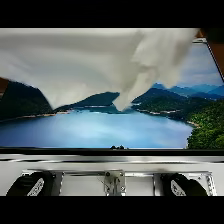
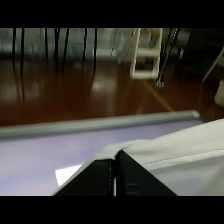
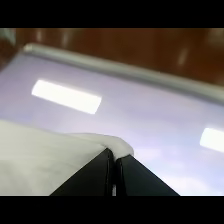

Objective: Fold the shirts.

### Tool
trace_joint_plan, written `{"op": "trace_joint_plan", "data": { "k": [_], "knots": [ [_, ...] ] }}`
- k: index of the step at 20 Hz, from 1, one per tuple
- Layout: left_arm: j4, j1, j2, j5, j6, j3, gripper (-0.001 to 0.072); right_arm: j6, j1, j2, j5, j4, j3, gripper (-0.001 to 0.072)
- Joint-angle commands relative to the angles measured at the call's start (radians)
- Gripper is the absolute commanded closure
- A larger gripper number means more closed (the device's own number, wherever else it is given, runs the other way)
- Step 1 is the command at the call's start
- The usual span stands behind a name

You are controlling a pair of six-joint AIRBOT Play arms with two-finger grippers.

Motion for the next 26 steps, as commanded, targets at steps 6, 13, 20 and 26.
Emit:
{"op": "trace_joint_plan", "data": {
  "k": [6,13,20,26],
  "knots": [
    [0.131,0.001,0.015,-0.367,-0.093,0.24,0.0674,0.177,-0.001,0.156,0.239,-0.143,0.177,0.0652],
    [0.337,0.001,-0.002,-0.585,-0.112,-0.039,0.0674,0.224,0.0,-0.077,0.697,-0.199,0.083,0.0652],
    [0.47,0.002,-0.238,-0.33,-0.184,-0.446,0.0674,0.288,0.0,-0.44,0.241,-0.132,-0.246,0.0652],
    [0.373,0.001,-0.591,-0.008,-0.296,-0.435,0.0673,0.296,0.001,-0.682,-0.199,0.059,-0.246,0.0651]
  ]
}}
